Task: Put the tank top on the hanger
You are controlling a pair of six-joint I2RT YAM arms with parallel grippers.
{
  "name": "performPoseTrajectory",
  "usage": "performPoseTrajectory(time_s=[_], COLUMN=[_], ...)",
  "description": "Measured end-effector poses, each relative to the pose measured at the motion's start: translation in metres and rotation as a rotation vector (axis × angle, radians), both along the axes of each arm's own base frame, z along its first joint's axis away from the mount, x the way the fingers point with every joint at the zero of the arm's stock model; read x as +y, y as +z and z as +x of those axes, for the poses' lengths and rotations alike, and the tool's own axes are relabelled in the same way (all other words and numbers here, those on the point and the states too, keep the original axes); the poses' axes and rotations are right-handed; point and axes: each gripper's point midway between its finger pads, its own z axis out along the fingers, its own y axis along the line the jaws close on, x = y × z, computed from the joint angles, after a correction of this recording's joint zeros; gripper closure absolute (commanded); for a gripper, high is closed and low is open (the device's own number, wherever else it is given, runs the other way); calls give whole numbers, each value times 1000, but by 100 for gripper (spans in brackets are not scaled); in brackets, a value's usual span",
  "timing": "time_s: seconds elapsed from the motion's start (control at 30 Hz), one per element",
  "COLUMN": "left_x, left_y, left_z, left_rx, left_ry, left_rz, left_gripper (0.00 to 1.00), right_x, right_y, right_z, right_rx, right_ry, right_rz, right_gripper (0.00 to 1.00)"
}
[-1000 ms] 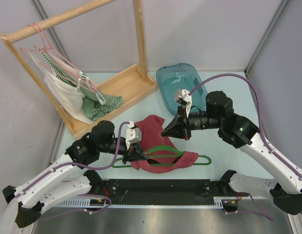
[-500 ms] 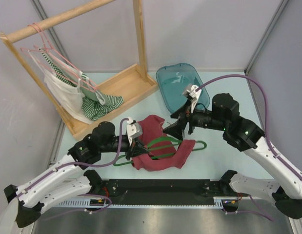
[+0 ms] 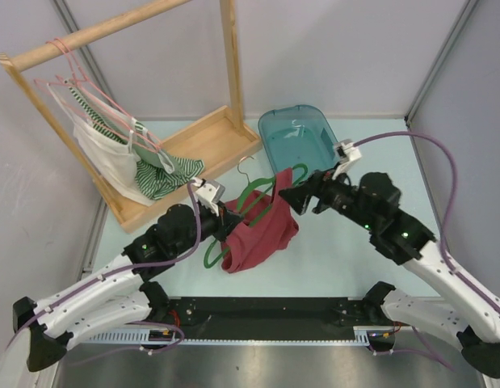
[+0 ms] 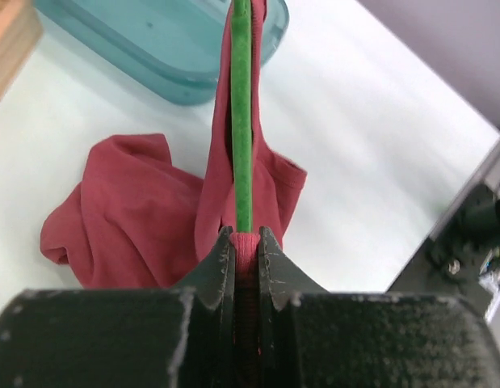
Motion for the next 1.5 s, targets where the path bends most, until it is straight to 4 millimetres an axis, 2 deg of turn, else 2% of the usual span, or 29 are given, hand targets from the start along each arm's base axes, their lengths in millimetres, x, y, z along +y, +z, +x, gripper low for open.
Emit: performPoseTrajectory(time_s=[0.1,0.17,0.23,0.4,0.5,0.77,1.1,1.3,1.33,1.4,1.43,1.47,1.5], left_x=[-2,-4,-5,-10,-13,-22,-26,-31,-32,-33,-33,-33,-33], left_y=[2,3,4,12,14,6,9,12,13,13,15,17,17], left_z=[5,6,6,6,8,7,3,1,1,0,0,-1,-1], left_rx=[-5,-9,-16,-36,-42,-41,-48,-52,-55,-56,-58,-60,-62], left_ry=[60,88,108,147,165,178,175,158,155,148,146,143,143], left_rz=[-44,-68,-88,-133,-147,-122,-126,-131,-130,-132,-136,-143,-147], left_gripper=[100,100,100,100,100,100,100,100,100,100,97,84,75], right_x=[26,40,50,65,73,89,98,106,107,109,109,109,111], right_y=[-33,-47,-48,-29,-26,-44,-61,-69,-69,-67,-67,-67,-66], right_z=[2,3,3,7,10,18,26,27,27,26,26,26,24], right_rx=[103,153,173,168,172,217,255,289,293,298,305,314,332], right_ry=[37,59,78,104,120,145,158,195,202,221,226,234,252], right_rz=[18,30,65,173,209,199,178,183,190,200,206,215,232], right_gripper=[17,17,17,16,17,17,20,41,50,61,70,74,77])
